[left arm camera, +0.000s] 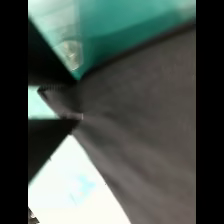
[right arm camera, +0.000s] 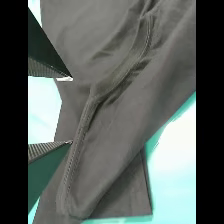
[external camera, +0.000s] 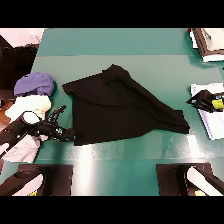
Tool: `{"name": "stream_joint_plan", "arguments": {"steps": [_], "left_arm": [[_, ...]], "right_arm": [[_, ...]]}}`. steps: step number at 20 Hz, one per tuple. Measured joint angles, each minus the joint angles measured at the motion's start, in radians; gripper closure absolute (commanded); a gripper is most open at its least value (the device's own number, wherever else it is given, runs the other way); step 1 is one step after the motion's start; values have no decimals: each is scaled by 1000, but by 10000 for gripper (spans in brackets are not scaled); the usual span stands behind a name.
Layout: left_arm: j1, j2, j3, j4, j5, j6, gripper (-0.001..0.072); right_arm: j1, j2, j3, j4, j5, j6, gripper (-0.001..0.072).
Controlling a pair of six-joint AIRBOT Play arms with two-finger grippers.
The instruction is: Fold the shirts.
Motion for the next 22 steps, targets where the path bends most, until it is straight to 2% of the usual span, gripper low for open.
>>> {"name": "stream_joint_plan", "arguments": {"steps": [5,6,7,12,18,22], "left_arm": [[-13,2,47,19,19,-5,685],[-13,2,76,33,19,-6,684],[-13,2,109,51,19,-8,685],[-13,2,268,159,19,-19,684],[-13,2,328,206,14,-46,684],[-13,2,335,214,13,-61,684]], "right_arm": [[2,23,-47,-150,20,-40,261],[3,39,-77,-179,20,-60,243],[5,55,-110,-199,19,-82,179],[89,119,-279,-327,-59,-175,180],[257,172,-372,-447,-219,-201,180],[348,133,-386,-472,-243,-205,182]]}}
